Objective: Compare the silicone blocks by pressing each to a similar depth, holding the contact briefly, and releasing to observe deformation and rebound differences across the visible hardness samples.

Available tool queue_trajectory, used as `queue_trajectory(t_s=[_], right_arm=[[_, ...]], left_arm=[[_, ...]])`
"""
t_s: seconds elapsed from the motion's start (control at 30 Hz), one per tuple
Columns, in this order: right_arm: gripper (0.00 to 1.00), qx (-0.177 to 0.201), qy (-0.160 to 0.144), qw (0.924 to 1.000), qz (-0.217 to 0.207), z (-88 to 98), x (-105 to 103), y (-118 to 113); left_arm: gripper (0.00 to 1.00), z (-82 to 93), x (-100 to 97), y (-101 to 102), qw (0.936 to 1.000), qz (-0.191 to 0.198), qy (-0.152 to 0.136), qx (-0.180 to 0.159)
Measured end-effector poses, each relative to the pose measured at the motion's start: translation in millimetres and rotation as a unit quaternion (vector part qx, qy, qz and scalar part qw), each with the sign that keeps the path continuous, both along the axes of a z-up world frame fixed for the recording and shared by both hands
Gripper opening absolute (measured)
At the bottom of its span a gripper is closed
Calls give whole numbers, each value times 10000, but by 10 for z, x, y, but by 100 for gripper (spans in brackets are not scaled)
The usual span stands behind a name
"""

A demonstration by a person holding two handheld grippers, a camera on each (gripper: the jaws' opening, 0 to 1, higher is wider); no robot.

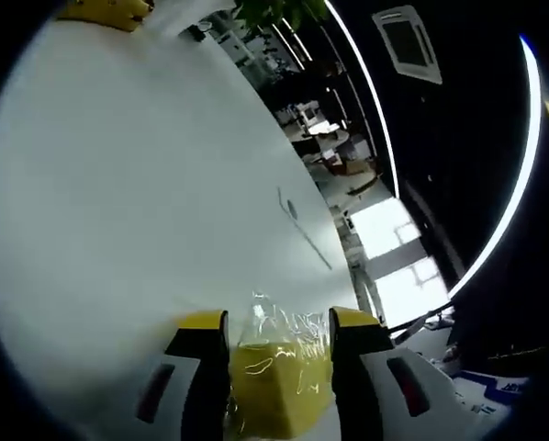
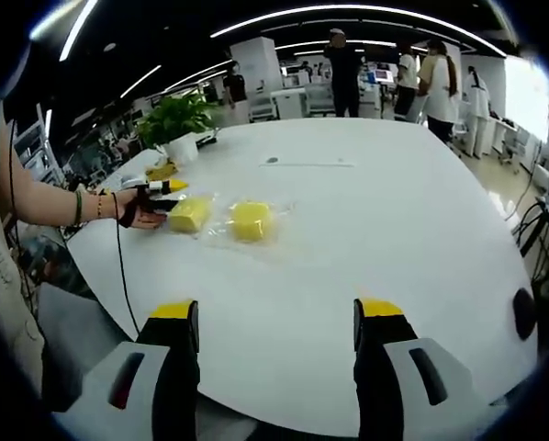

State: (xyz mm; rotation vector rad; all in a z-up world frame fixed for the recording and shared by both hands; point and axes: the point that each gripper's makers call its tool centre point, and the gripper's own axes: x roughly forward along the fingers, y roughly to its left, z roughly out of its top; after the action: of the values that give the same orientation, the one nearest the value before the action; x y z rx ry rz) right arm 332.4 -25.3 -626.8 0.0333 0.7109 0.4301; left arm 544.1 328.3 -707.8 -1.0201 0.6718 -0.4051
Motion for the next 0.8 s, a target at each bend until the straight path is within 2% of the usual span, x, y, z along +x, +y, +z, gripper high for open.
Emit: queue_trajectory(t_s=[0.2,0.3,0.43,0.67,0.73,0.77,0.8], right_arm=[[63,26,-9,10000,-83,14,12,-27],[63,9,-35,9999,-94,26,20,-37],[63,-15,-16,10000,-82,12,21,-30],[62,-14,-26,10000,-41,11,16,-6],[63,-6,-36,10000,-50,17,19,-7],[62,-6,-40,10000,-49,20,19,-6],[62,-12,-51,10000,-45,25,21,-6]], left_arm=[[22,-120,36,-7,9998,-100,149,80],[20,-130,39,-6,9998,-106,192,18],[16,-121,30,-25,9998,-157,150,26],[8,-44,59,-41,9995,-253,-109,136],[0,0,70,-35,9996,-216,-169,107],[0,1,62,-38,9992,-264,-216,189],[0,-33,70,-2,9978,-292,-253,531]])
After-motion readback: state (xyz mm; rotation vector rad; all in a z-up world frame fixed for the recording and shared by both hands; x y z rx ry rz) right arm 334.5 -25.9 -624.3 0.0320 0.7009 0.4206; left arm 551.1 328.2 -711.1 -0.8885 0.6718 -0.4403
